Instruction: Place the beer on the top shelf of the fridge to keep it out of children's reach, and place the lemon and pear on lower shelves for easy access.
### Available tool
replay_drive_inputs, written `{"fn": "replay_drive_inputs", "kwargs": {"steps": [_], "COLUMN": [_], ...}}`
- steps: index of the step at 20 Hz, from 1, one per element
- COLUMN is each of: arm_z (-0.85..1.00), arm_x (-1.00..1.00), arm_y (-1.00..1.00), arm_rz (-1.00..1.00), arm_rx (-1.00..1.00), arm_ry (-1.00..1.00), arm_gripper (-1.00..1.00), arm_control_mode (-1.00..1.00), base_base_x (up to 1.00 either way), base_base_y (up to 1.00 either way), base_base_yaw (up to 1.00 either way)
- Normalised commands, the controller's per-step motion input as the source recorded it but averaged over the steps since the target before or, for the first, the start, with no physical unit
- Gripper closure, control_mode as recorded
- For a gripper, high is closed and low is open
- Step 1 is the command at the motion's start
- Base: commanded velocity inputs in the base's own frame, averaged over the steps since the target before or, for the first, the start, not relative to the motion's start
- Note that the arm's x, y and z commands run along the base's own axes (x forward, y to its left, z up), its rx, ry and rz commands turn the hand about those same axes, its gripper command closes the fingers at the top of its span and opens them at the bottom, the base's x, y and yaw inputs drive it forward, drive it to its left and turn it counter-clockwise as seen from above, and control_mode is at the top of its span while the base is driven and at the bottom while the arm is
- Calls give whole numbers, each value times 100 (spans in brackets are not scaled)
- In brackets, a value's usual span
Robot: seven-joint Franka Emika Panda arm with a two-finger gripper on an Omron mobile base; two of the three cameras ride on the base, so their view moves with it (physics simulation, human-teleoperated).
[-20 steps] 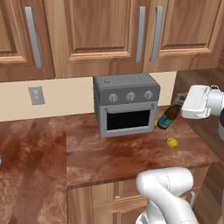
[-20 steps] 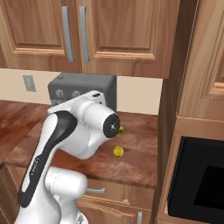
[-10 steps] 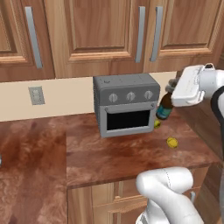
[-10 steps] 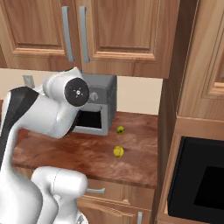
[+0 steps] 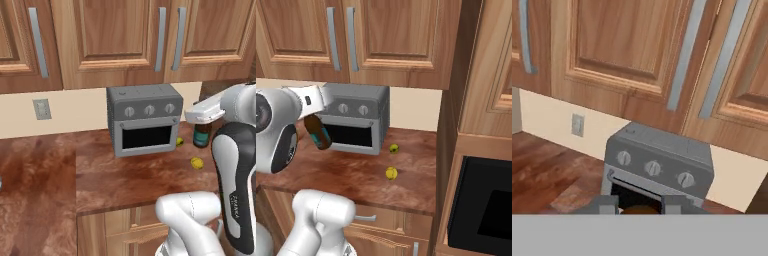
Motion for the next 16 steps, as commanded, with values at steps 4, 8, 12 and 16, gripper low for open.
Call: {"fn": "replay_drive_inputs", "kwargs": {"steps": [4, 8, 12, 16], "arm_z": [14, 30, 5, 0], "arm_x": [-13, -3, -8, -11], "arm_y": [-8, -5, -6, -16], "arm_rz": [-36, -16, -5, -1], "arm_rx": [13, 9, 0, 0], "arm_ry": [10, 5, 0, 0], "arm_gripper": [100, 100, 100, 100], "arm_control_mode": [-100, -100, -100, -100], "base_base_x": [0, 0, 0, 0], "base_base_y": [0, 0, 0, 0], "base_base_yaw": [0, 0, 0, 0]}}
